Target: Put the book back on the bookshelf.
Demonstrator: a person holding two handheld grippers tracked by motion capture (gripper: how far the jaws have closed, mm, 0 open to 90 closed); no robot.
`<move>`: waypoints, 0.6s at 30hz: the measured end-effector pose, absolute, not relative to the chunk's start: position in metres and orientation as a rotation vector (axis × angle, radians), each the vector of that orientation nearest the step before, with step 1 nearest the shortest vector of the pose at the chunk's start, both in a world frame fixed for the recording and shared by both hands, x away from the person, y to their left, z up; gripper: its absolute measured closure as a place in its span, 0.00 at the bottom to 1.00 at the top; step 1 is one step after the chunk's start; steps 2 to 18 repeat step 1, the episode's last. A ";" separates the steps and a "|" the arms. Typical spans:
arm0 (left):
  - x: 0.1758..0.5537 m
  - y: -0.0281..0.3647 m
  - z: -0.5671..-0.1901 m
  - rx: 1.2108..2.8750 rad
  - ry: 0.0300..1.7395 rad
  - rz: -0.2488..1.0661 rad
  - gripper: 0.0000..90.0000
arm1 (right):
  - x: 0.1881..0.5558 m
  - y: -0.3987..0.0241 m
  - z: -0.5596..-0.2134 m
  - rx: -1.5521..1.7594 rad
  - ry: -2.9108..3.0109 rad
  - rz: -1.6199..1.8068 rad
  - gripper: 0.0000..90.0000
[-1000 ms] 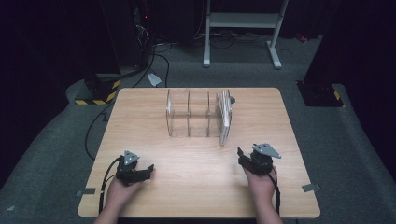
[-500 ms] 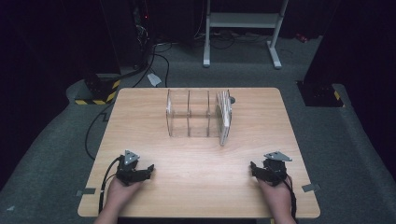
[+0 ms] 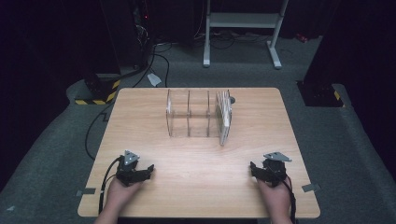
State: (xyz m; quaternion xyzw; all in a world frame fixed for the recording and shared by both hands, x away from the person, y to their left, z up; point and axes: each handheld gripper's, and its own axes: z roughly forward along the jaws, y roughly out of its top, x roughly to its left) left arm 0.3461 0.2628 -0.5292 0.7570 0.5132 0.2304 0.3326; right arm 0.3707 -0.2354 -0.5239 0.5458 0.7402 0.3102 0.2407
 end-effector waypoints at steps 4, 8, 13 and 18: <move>0.346 0.263 -0.529 1.978 1.340 0.602 0.20 | 0.371 -0.235 -0.524 1.494 2.025 0.848 0.27; 0.346 0.263 -0.529 1.978 1.340 0.602 0.20 | 0.371 -0.235 -0.524 1.494 2.025 0.848 0.27; 0.346 0.263 -0.529 1.978 1.340 0.602 0.20 | 0.371 -0.235 -0.524 1.494 2.025 0.848 0.27; 0.346 0.263 -0.529 1.978 1.340 0.602 0.20 | 0.371 -0.235 -0.524 1.494 2.025 0.848 0.27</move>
